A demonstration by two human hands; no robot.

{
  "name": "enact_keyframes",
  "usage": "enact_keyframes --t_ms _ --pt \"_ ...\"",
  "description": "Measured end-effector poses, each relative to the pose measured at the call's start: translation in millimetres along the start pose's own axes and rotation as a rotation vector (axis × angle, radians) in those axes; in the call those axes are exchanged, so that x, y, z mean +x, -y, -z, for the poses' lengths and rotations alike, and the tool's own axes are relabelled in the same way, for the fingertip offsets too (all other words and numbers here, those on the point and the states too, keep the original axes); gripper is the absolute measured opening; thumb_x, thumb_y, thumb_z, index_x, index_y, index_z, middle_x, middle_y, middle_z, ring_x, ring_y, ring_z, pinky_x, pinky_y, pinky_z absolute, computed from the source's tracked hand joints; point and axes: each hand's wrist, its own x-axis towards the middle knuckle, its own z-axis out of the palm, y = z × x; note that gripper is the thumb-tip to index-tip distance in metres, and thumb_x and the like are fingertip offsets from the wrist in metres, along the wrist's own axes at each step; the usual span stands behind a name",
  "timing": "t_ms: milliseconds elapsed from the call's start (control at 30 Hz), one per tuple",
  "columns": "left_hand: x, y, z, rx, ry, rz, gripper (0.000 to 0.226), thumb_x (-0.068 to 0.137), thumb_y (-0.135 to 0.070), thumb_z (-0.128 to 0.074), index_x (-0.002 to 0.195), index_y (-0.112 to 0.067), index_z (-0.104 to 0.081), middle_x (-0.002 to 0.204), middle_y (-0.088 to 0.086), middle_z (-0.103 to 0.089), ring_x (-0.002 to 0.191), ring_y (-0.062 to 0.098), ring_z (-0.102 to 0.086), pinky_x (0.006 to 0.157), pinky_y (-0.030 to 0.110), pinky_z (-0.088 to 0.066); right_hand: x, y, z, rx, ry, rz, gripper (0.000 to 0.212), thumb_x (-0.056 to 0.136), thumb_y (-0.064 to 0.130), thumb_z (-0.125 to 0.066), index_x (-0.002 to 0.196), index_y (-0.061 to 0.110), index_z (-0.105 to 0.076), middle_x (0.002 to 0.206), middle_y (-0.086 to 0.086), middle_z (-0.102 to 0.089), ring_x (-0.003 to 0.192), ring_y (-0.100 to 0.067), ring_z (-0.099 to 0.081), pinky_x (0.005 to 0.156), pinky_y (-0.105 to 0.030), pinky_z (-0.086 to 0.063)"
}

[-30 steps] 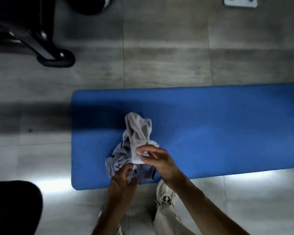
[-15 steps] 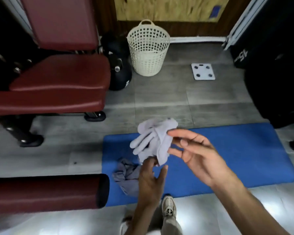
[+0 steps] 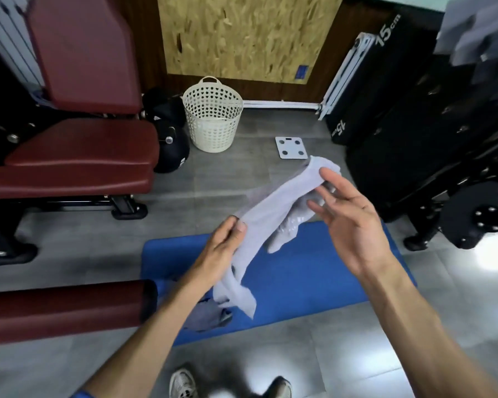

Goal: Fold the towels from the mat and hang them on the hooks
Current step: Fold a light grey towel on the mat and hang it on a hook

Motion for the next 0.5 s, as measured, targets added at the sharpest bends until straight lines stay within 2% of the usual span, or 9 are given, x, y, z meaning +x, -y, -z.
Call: enact_keyframes --t_ms 67,133,167,200,233,300,400,433,500 --pt "-5.9 -4.4 -16.2 0.311 0.181 0.002 0.033 0.079 -0.054 -0.064 0.094 -0.028 -0.051 0.091 -0.003 -0.062 0.085 0.02 -0.058 0.074 0.034 -0.047 -13.7 10.2 25.8 0.028 -0.056 0.017 0.05 0.085 0.002 -0.05 0.135 0.003 -0.053 0.112 0.004 -0.063 0.113 -0.017 -0.057 0.114 -0.046 -0.032" --pt "-12.1 1.6 -37.2 0.645 0.221 -0.028 0.028 0.077 -0.038 -0.066 0.098 -0.03 -0.05 0.091 -0.004 -0.061 0.081 0.018 -0.056 0.066 0.031 -0.044 -27.6 19.5 54.4 0.047 -0.09 0.026 0.05 0.085 0.006 -0.05 0.136 0.004 -0.053 0.108 0.007 -0.061 0.113 -0.018 -0.055 0.116 -0.045 -0.032" --pt "-14.7 5.9 -47.4 0.719 0.19 -0.04 0.02 0.08 -0.028 -0.063 0.097 -0.026 -0.052 0.087 -0.004 -0.061 0.078 0.016 -0.055 0.064 0.032 -0.043 -34.1 24.0 68.9 0.063 -0.109 0.027 0.051 0.085 0.008 -0.051 0.136 0.005 -0.053 0.108 0.007 -0.061 0.113 -0.018 -0.055 0.115 -0.043 -0.034" --pt "-17.0 11.1 -55.7 0.702 0.154 -0.02 0.009 0.082 -0.023 -0.06 0.089 -0.022 -0.054 0.079 -0.003 -0.06 0.072 0.014 -0.054 0.063 0.034 -0.042 -39.8 27.5 83.6 0.083 -0.135 0.026 0.052 0.084 0.011 -0.051 0.135 0.007 -0.053 0.109 0.006 -0.061 0.114 -0.018 -0.056 0.113 -0.041 -0.037" --pt "-20.2 13.5 -67.6 0.61 0.119 0.02 0.011 0.084 -0.024 -0.06 0.077 -0.021 -0.052 0.07 -0.003 -0.056 0.065 0.012 -0.05 0.059 0.035 -0.04 -47.9 32.2 101.9 0.104 -0.165 0.025 0.052 0.084 0.013 -0.051 0.135 0.008 -0.054 0.111 0.005 -0.062 0.115 -0.018 -0.057 0.11 -0.039 -0.039" --pt "-24.3 11.2 -92.6 0.377 0.061 0.119 0.03 0.081 -0.036 -0.062 0.063 -0.022 -0.042 0.06 -0.007 -0.041 0.058 0.008 -0.037 0.056 0.031 -0.03 -63.7 37.0 144.5 0.128 -0.225 0.016 0.048 0.087 0.013 -0.052 0.134 0.01 -0.055 0.113 0.003 -0.062 0.116 -0.017 -0.057 0.107 -0.038 -0.042" --pt "-27.9 -7.1 -143.3 0.267 0.065 0.196 0.037 0.07 -0.05 -0.061 0.062 -0.017 -0.045 0.063 -0.009 -0.042 0.062 0.009 -0.036 0.06 0.027 -0.029 -85.3 36.0 215.8 0.082 -0.332 -0.029 0.038 0.091 0.006 -0.051 0.127 0.013 -0.061 0.098 0.006 -0.063 0.105 -0.014 -0.058 0.102 -0.038 -0.044" --pt "-27.8 -13.7 -162.5 0.268 0.084 0.176 0.034 0.071 -0.048 -0.06 0.064 -0.015 -0.052 0.065 -0.009 -0.046 0.063 0.009 -0.039 0.062 0.028 -0.031 -92.6 33.8 240.3 0.076 -0.359 -0.058 0.036 0.091 0.005 -0.051 0.125 0.013 -0.062 0.091 0.007 -0.063 0.1 -0.014 -0.058 0.101 -0.038 -0.045" --pt "-25.0 -33.9 -203.8 0.282 0.096 0.102 0.024 0.086 -0.03 -0.058 0.066 -0.018 -0.061 0.063 -0.014 -0.052 0.061 0.005 -0.043 0.06 0.027 -0.035 -107.2 27.8 288.3 0.1 -0.396 -0.138 0.036 0.092 0.004 -0.049 0.125 0.012 -0.06 0.087 0.006 -0.066 0.099 -0.015 -0.06 0.097 -0.037 -0.048"
